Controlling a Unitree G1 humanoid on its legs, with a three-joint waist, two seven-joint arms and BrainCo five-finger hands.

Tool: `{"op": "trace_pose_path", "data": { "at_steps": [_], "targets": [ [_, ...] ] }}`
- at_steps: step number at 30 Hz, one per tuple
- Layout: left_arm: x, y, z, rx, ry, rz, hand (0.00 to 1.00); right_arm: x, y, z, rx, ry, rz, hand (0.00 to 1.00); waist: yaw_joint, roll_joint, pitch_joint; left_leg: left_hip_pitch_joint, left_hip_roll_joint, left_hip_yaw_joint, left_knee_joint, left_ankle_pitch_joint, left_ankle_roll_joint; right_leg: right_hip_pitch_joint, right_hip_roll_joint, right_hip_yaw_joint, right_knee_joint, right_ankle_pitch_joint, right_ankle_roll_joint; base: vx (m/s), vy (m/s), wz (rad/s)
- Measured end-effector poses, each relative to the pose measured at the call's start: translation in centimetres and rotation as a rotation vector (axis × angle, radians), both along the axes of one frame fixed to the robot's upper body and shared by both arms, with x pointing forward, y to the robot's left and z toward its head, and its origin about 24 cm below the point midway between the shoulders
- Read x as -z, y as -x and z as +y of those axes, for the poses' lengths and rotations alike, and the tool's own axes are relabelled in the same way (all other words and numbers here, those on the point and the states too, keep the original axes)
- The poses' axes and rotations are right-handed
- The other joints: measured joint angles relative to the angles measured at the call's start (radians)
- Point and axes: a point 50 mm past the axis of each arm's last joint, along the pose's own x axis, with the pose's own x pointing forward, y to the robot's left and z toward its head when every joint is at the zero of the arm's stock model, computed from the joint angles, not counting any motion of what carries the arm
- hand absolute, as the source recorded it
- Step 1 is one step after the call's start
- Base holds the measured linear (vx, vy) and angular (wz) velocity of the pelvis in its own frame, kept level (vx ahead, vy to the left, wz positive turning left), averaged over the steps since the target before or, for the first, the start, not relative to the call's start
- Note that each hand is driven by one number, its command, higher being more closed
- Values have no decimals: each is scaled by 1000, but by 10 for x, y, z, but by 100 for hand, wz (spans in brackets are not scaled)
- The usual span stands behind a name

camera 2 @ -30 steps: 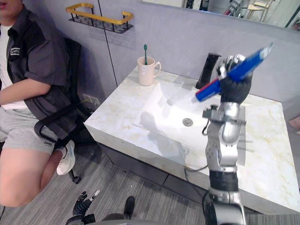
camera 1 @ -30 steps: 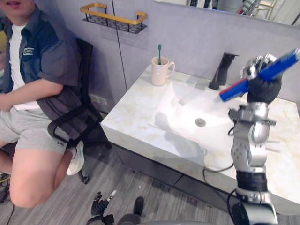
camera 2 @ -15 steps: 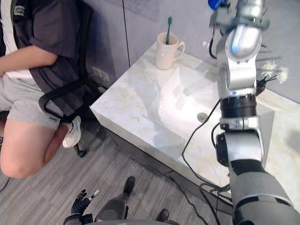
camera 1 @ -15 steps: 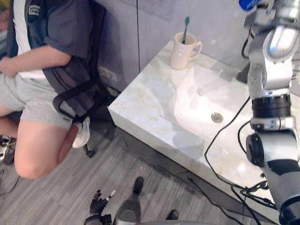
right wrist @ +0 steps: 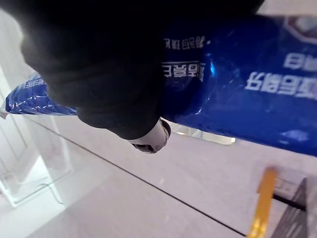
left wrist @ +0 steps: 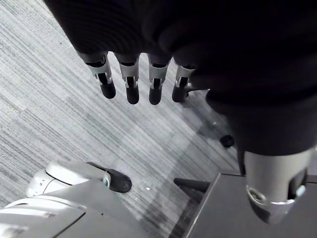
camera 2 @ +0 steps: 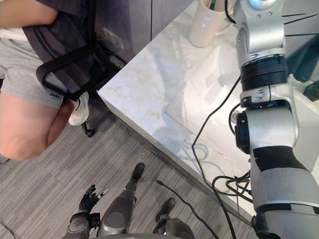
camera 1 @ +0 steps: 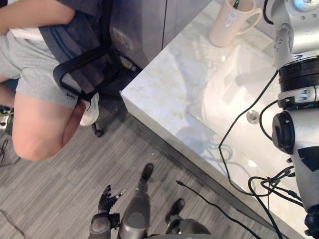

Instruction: Organize washtable

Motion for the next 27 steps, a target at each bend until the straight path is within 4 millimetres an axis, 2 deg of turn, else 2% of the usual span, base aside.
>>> {"op": "trace_pose_path", "data": {
  "at_steps": [7, 15, 19, 20, 27],
  "targets": [
    [-5, -11, -4, 20, -14, -35, 0, 2, -5, -8, 126, 27, 45, 100, 3, 11, 35, -23, -7, -31, 0, 3, -4, -7, 3, -34, -1, -8, -5, 20, 23, 14],
    [-5, -12, -8, 39, -10, -38, 0, 1, -4, -9, 126, 25, 43, 100, 3, 35, 50, -33, -12, -53, 0, 4, -6, -6, 4, -60, -1, -15, -4, 5, 29, 8],
    [-5, -13, -9, 35, -2, -43, 0, 2, -4, -9, 126, 27, 44, 100, 3, 37, 51, -35, -16, -58, 0, 4, -6, -6, 3, -67, -1, -17, -2, 9, 35, 6],
    [-5, -13, -9, 35, -2, -44, 0, 2, -4, -9, 126, 26, 44, 0, 3, 37, 51, -36, -17, -59, 0, 4, -6, -6, 2, -68, -1, -18, -1, 19, 39, 4],
    [-5, -13, -9, 29, 2, -46, 0, 2, -5, -6, 128, 43, 48, 0, 3, 37, 51, -34, -16, -56, 0, 4, -6, -6, 1, -66, -1, -18, -1, 1, 29, -1]
  ]
}}
